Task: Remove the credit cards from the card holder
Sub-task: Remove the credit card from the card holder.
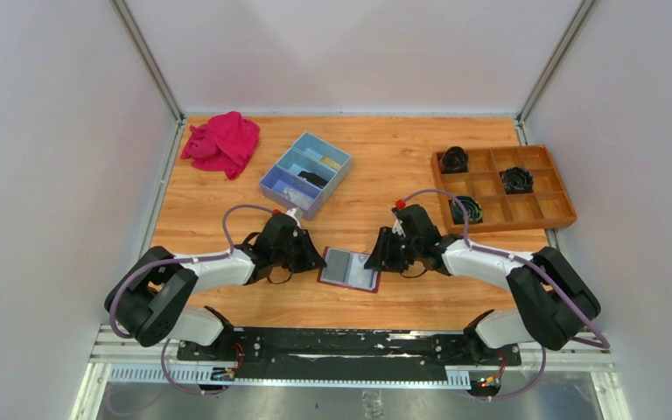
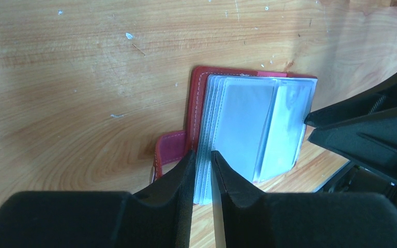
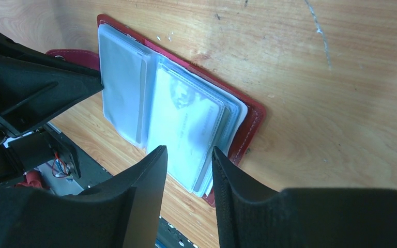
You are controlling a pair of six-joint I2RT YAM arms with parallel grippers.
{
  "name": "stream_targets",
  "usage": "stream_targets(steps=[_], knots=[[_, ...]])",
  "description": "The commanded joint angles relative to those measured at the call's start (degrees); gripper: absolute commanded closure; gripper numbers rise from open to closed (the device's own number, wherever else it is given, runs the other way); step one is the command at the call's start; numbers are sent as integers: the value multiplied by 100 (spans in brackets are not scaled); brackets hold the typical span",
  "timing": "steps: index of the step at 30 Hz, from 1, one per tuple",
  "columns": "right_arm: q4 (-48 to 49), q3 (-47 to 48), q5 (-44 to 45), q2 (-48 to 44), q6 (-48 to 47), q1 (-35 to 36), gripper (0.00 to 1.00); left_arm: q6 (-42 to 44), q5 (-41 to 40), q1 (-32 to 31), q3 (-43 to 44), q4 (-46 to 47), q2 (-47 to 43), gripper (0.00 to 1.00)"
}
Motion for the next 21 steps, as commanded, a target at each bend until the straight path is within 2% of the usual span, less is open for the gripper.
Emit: stream_targets(steps=[1,10,21], knots=[[-176,-237,278,-198,145,-17,57,120,-72,-53,-135,-472,199,78],[217,-163,-76,152,169,-7,58,142,-37,-61,-118,-470,236,78],[159,-22,-52,-265,14,58,60,196,-6,-104,-31,-468,357,78]])
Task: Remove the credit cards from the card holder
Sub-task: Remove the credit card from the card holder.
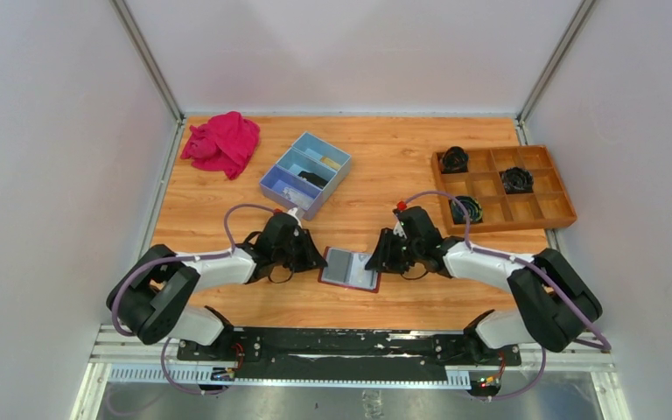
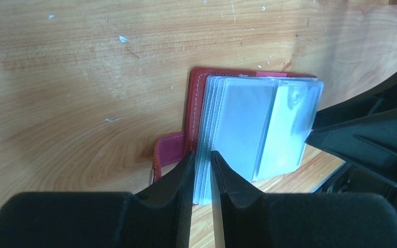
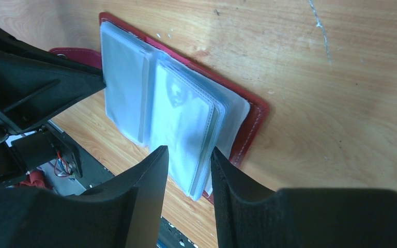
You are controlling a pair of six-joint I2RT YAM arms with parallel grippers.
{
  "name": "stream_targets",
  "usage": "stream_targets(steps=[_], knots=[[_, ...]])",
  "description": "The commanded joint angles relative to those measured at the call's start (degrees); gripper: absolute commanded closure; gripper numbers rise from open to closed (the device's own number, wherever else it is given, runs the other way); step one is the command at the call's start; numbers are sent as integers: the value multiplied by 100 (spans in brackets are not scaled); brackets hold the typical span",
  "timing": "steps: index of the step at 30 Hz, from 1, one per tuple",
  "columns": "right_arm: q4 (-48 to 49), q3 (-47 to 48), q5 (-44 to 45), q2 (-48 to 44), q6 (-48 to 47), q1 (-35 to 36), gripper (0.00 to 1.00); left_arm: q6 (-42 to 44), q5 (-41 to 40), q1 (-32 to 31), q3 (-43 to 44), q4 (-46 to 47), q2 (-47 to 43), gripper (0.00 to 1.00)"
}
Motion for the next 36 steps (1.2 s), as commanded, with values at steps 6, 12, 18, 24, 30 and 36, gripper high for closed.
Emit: stream_targets(steps=[6,12,18,24,30,36], knots=[[95,303,-183,-337,-215,174,60,192,-53,-131,-45,-507,318,78],[176,524,-281,-243,-368,374,61,171,-48,-128,-58,-507,228,79],[306,855,-477,176,-444,596,61,154,-25,-131,-78,-517,135,79],[355,923,-464,382,-430,666,61,144,-31,-128,-125,-516,40,79],[151,838,-156,294,-417,667,61,135,-25,-128,-150,-523,-40,79],[-177,541,358,-120,-348,528,61,143,54,-132,-108,-521,-310,78]])
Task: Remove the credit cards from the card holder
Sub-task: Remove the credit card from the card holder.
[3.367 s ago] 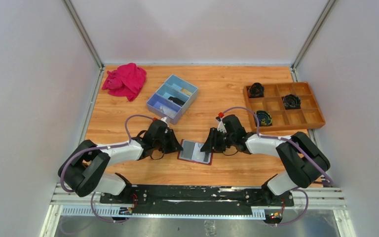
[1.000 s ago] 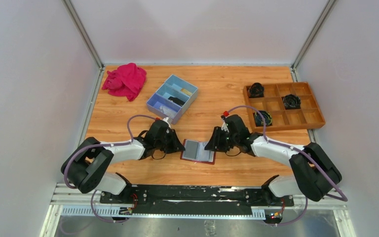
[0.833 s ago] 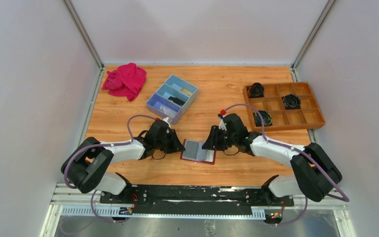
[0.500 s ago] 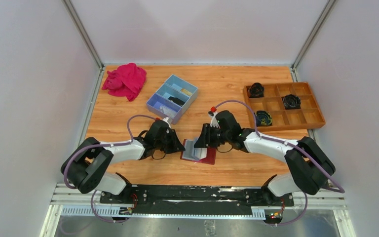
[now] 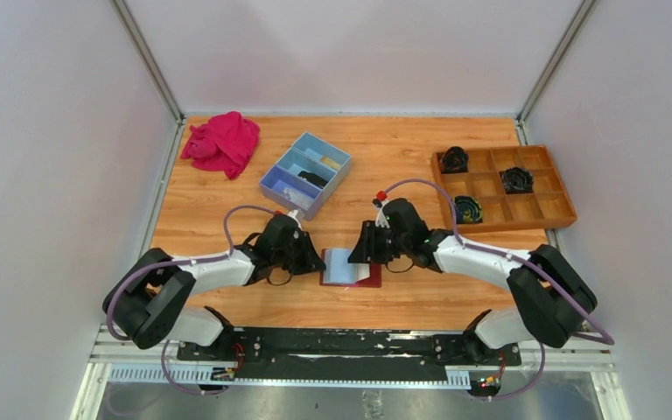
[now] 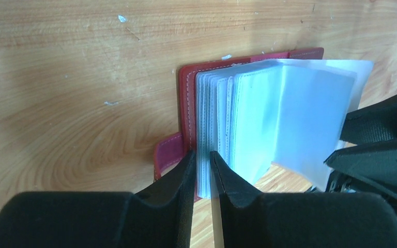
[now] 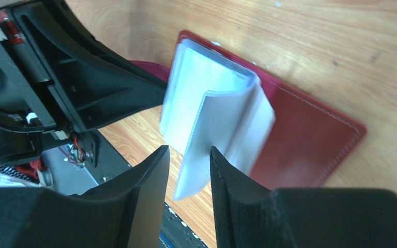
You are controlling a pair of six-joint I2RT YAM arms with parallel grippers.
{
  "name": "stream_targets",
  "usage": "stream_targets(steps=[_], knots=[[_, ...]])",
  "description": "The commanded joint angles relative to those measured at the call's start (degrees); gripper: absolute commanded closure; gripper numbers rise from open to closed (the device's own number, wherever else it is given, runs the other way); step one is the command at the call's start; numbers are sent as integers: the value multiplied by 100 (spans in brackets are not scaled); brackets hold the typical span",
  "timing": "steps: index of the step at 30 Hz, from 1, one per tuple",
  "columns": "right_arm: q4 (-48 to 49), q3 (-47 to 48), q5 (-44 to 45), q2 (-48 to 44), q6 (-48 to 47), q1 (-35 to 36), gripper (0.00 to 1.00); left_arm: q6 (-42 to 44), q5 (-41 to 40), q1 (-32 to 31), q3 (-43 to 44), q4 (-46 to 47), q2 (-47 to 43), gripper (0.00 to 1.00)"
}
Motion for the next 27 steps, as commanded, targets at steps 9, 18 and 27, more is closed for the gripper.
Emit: stream_targets(steps=[9,18,27], knots=[[-586,-374,916,-1101,-151,-174,61,85,196,-54,4,-350,-584,76],[-486,-109,690,-807,-317,-31,61,45,215,-108,236,-353,-876,73],[-481,-163,591,-298,-233,-21,62,122,271,-381,571,-350,-273,71]])
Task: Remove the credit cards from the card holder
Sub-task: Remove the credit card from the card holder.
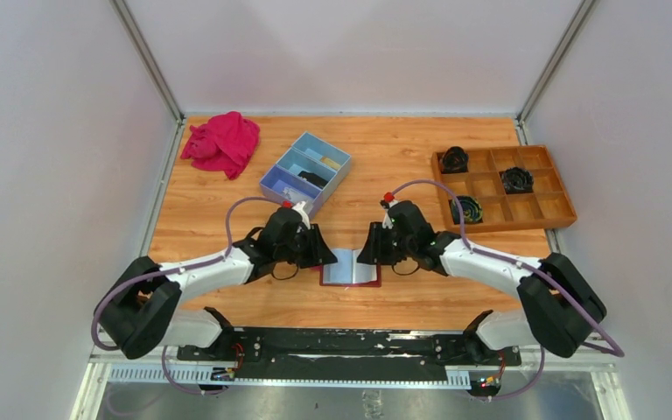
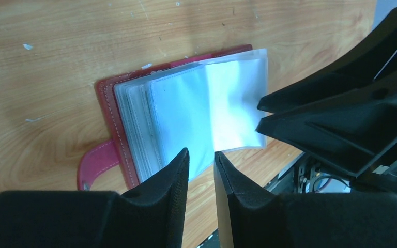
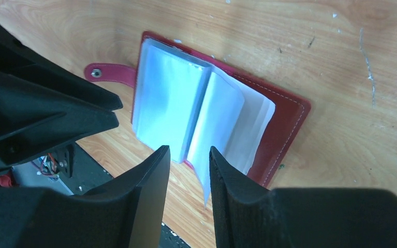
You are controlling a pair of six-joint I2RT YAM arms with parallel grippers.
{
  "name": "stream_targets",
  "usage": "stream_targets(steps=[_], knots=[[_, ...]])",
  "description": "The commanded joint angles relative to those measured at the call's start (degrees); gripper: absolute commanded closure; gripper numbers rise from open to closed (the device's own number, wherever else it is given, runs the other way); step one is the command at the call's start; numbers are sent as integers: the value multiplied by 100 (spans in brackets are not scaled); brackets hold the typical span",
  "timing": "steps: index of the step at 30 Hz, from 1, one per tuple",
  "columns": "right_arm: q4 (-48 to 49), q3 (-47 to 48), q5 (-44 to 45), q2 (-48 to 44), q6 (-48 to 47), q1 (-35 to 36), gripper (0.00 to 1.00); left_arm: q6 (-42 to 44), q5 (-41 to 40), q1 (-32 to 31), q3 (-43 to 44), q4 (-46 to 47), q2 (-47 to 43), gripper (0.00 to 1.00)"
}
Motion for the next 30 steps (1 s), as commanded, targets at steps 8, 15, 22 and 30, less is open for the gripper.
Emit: stream_targets(steps=[8,15,22,30], knots=[[-20,-312,69,503,177,-144,63,115,61,-134,180,-52,560,71],[2,-320,60,555,194,-160,63,137,229,-173,251,-50,780,69],[20,-337,61,554,196,-168,63,126,208,-204,282,-52,829,66],[20,-364,56,527,187,-167,63,37,-238,-213,128,-61,473,64]])
